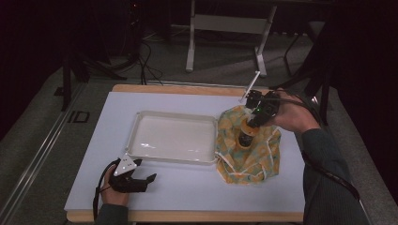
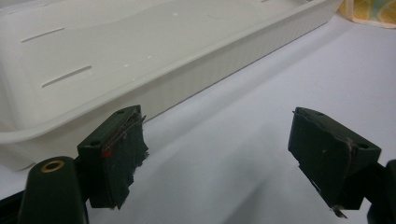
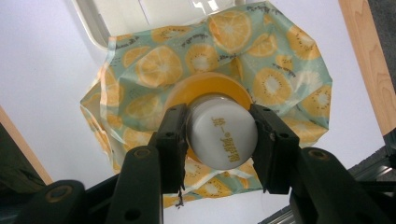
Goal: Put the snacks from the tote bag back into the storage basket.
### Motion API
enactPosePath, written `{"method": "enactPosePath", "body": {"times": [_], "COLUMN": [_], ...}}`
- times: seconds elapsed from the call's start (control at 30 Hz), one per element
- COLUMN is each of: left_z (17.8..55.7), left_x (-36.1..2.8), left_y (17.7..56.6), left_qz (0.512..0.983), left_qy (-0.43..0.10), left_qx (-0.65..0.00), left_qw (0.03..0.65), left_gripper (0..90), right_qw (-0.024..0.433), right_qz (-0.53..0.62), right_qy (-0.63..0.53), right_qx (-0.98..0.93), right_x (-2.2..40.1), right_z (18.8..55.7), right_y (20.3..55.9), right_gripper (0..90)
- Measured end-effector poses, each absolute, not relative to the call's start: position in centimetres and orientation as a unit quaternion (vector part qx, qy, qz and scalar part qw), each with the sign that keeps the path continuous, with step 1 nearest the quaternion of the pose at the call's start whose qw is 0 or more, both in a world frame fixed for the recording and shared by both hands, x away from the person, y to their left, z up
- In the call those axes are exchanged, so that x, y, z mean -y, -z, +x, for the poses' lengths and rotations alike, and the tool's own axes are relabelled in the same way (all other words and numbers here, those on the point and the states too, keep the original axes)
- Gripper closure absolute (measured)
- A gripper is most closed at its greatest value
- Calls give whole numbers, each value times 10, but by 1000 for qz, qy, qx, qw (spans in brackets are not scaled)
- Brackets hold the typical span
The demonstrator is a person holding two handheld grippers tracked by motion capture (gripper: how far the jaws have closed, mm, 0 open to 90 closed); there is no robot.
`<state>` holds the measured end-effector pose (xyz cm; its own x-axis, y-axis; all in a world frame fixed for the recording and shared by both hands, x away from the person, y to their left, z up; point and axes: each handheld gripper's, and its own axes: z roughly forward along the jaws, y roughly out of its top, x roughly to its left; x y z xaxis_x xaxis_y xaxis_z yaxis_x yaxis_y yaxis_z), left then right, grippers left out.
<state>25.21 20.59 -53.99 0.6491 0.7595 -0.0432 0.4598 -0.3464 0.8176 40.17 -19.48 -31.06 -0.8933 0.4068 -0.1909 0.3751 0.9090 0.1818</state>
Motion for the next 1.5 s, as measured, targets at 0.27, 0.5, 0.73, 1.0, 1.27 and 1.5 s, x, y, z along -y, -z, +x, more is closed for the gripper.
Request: {"method": "enactPosePath", "body": {"times": [0.27, 0.5, 0.73, 1.0, 1.27, 1.5], "left_z": [252, 252, 252, 252, 252, 253], "left_x": [-206, -206, -206, -206, -206, -206], "left_y": [540, 540, 540, 540, 540, 540], "left_qz": [801, 801, 802, 802, 801, 802], "left_qy": [-175, -173, -172, -173, -172, -171], "left_qx": [-381, -381, -380, -380, -381, -381], "left_qw": [427, 428, 427, 427, 428, 428], "left_gripper": [188, 188, 188, 188, 187, 187], "right_qw": [118, 124, 126, 134, 129, 128], "right_qz": [206, 206, 199, 192, 189, 185], "right_qy": [-71, -79, -88, -92, -98, -102], "right_qx": [-969, -967, -968, -968, -969, -969], "right_x": [195, 192, 187, 182, 175, 172], "right_z": [405, 405, 405, 404, 404, 403], "right_y": [304, 295, 287, 283, 281, 281], "right_gripper": [589, 589, 590, 589, 589, 589]}}
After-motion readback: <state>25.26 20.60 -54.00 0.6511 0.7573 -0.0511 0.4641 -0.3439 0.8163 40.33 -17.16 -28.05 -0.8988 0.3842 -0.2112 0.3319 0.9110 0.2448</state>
